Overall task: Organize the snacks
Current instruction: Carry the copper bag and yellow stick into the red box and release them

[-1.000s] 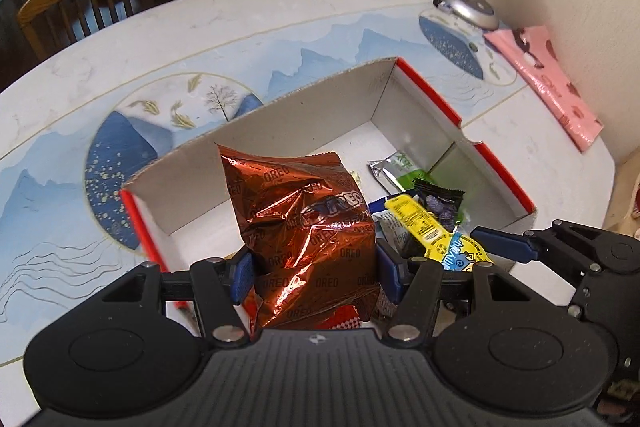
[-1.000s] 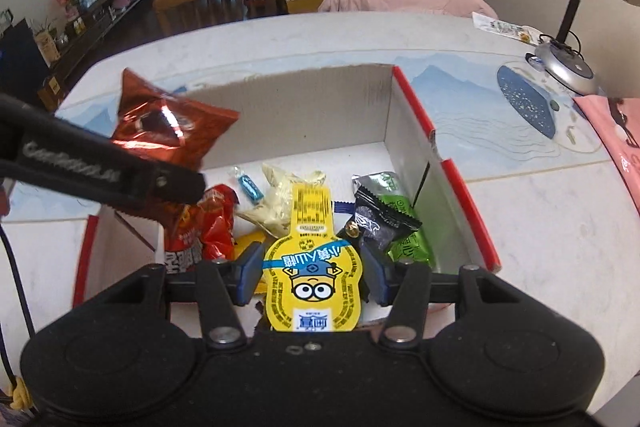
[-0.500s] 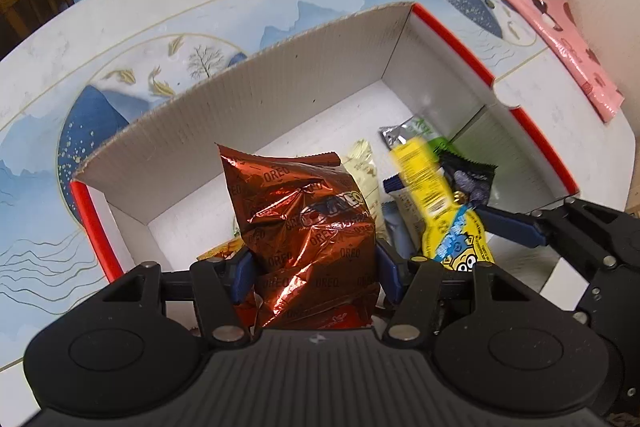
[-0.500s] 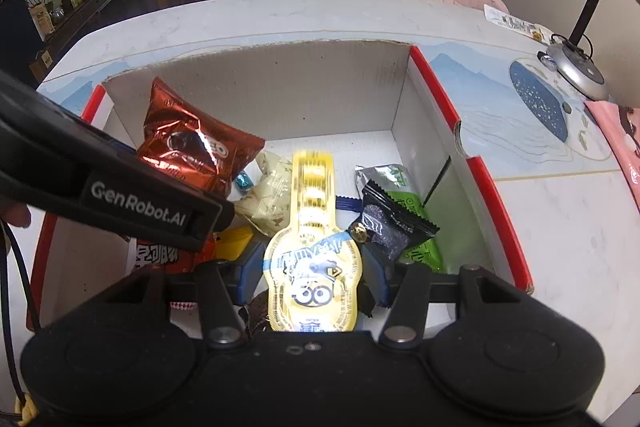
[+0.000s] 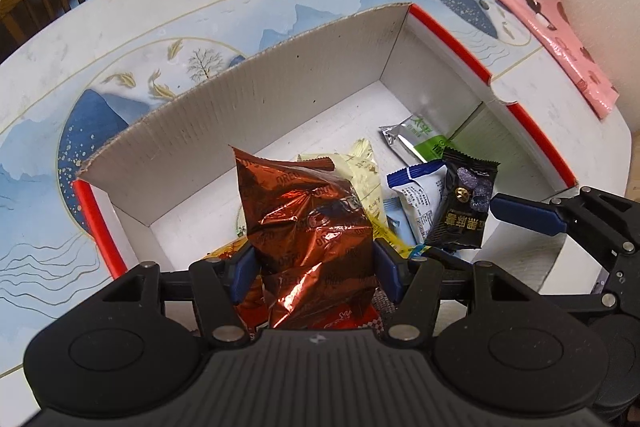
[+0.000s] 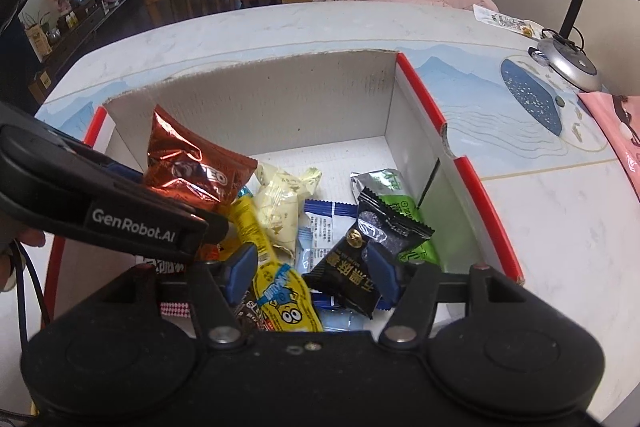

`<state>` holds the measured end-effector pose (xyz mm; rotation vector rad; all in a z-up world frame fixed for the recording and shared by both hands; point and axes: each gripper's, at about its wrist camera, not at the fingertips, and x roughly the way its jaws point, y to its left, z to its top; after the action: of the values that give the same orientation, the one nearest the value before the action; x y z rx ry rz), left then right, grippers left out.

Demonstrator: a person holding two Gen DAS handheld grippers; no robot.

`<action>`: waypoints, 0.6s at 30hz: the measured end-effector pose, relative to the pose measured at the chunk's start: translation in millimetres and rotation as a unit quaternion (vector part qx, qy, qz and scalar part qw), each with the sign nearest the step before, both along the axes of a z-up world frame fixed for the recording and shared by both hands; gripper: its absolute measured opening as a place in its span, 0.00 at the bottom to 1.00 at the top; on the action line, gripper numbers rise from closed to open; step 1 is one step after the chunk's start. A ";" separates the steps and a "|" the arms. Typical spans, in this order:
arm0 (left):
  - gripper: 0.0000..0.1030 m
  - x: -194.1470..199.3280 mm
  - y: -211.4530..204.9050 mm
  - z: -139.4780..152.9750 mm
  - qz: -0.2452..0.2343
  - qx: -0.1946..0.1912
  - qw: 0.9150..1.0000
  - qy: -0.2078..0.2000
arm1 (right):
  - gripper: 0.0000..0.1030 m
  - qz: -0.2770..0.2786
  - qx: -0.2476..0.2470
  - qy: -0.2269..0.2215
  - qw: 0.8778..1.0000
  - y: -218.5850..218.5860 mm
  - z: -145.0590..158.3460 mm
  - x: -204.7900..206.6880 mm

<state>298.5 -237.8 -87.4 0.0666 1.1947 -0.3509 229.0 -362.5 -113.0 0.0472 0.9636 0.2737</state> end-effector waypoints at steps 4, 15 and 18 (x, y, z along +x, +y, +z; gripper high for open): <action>0.59 -7.0 5.7 8.4 -0.002 -0.007 1.000 -0.013 | 0.62 -0.008 0.013 -0.009 1.000 -5.0 8.6 -4.3; 0.63 -30.0 27.3 43.4 0.018 -0.041 0.997 -0.056 | 0.77 -0.014 0.041 -0.059 0.997 -14.1 39.3 -24.2; 0.63 -37.9 28.8 53.3 0.026 -0.040 0.996 -0.079 | 0.85 -0.008 0.050 -0.081 0.995 -19.8 48.2 -29.8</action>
<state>260.6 -209.0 -34.1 -0.0062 1.0231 -0.3418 199.2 -382.3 -64.8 0.1218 0.7869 0.3057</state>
